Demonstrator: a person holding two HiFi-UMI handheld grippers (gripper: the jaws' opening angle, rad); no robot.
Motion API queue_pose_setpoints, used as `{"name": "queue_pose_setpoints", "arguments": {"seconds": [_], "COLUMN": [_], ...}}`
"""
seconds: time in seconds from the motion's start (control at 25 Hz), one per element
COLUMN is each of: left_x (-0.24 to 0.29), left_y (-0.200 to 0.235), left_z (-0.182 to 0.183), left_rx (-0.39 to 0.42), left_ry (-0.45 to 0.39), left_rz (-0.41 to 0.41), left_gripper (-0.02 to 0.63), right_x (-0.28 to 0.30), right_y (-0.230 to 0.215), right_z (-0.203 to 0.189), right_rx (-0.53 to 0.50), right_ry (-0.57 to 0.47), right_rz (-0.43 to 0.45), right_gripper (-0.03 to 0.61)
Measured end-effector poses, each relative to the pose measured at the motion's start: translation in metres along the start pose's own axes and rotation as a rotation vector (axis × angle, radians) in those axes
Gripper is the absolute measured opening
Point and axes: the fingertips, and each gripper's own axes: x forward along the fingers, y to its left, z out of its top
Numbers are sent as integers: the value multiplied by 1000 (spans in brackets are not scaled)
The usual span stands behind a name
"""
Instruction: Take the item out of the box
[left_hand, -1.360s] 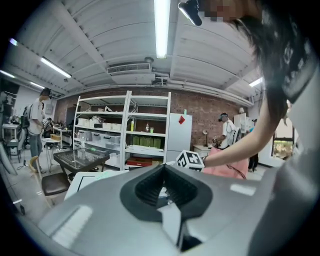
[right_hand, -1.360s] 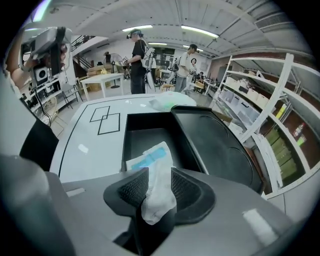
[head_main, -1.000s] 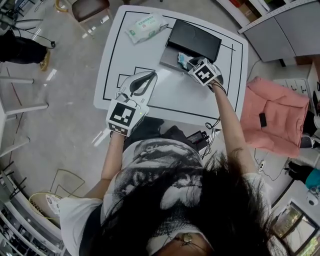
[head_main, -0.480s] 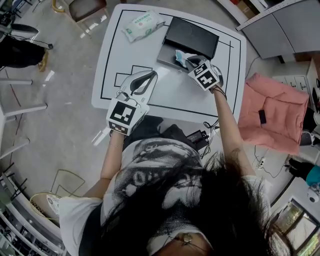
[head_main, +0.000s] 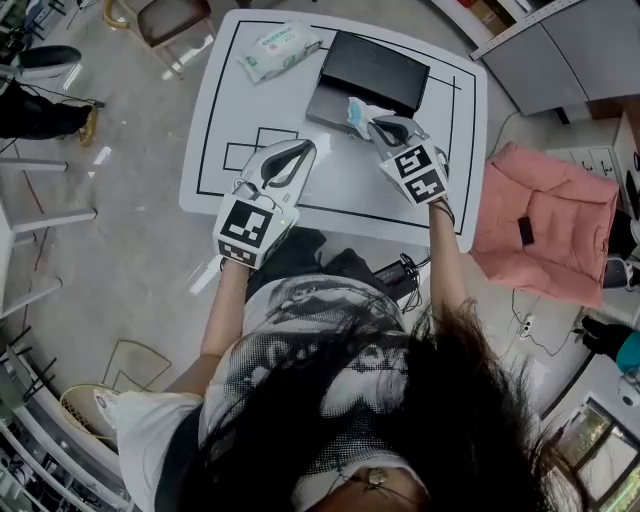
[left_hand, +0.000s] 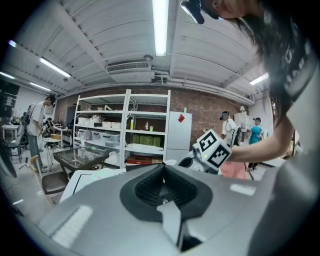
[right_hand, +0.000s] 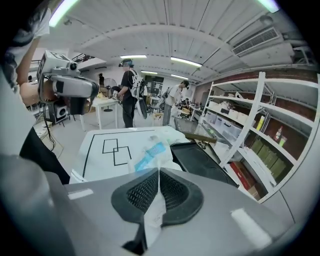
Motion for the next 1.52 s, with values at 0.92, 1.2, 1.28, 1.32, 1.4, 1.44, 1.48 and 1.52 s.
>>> {"name": "queue_pose_setpoints", "arguments": {"seconds": [0.92, 1.2, 1.28, 1.32, 1.4, 1.44, 1.48, 1.52], "left_x": [-15, -32, -38, -42, -49, -53, -56, -59], "left_y": [-136, -189, -201, -207, -218, -224, -228, -232], "left_z": [2, -6, -9, -11, -14, -15, -16, -17], "left_rx": [48, 50, 47, 45, 42, 40, 38, 37], "left_ry": [15, 14, 15, 16, 21, 23, 24, 24], "left_rz": [59, 110, 132, 141, 157, 164, 169, 174], "left_gripper": [0, 0, 0, 0, 0, 0, 0, 0], "right_x": [-151, -192, -203, -208, -218, -222, -226, -229], "right_y": [75, 97, 104, 108, 116, 121, 125, 128], "right_z": [-60, -91, -97, -101, -107, -110, -113, -115], "right_rx": [94, 100, 95, 90, 83, 81, 80, 79], "right_ry": [-147, -189, -203, -209, -214, -215, -216, -217], "right_rz": [16, 32, 36, 40, 53, 60, 65, 70], "right_gripper": [9, 10, 9, 9, 10, 10, 10, 11]}}
